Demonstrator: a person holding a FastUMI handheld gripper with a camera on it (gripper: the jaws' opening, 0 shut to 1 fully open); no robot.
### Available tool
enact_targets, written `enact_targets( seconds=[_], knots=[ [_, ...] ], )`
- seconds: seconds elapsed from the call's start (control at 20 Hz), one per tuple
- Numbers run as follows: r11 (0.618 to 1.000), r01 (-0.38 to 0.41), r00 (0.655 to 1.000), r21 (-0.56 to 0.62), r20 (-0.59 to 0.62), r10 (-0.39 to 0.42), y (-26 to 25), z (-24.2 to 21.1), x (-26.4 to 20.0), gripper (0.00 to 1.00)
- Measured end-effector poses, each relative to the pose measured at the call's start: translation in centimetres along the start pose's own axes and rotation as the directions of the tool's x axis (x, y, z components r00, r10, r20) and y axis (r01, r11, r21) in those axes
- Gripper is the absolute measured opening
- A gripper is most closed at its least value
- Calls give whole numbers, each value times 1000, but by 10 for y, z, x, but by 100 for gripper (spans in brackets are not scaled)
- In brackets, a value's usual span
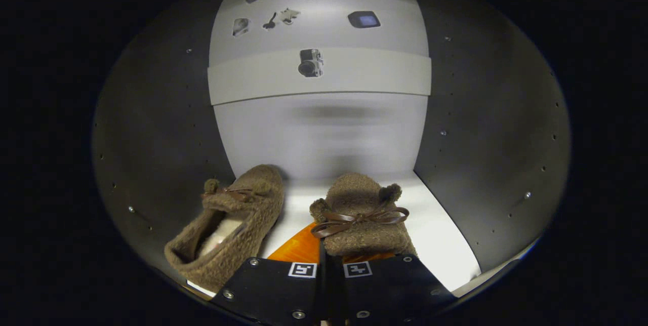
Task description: Open the shoe cabinet door, grab the shoes and put them into the shoe cabinet, then close the shoe cabinet door.
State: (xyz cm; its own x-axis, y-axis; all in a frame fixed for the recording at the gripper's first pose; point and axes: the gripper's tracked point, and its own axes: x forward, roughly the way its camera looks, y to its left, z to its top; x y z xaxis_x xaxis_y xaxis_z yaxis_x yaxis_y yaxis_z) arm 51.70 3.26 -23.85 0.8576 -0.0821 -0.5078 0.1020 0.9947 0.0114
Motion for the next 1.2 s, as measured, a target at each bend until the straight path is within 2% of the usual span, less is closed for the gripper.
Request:
enact_targets(
  seconds=[0.3, 0.55, 0.65, 0.7, 0.9, 1.2],
  knots=[
    [997, 27, 1000, 74, -11, -27, -11, 8, 29, 5],
    [995, 28, 999, 95, -31, -26, -14, 7, 18, 14],
    [994, 0, 1000, 113, -29, 4, -6, 8, 5, 30],
    [994, -12, 1000, 109, -16, 14, -3, 9, -5, 41],
    [1000, 12, 999, 27, 35, -13, -6, 11, -45, 65],
    [999, -29, 990, -26, 138, 32, 1, 12, -145, 80]
  ],
)
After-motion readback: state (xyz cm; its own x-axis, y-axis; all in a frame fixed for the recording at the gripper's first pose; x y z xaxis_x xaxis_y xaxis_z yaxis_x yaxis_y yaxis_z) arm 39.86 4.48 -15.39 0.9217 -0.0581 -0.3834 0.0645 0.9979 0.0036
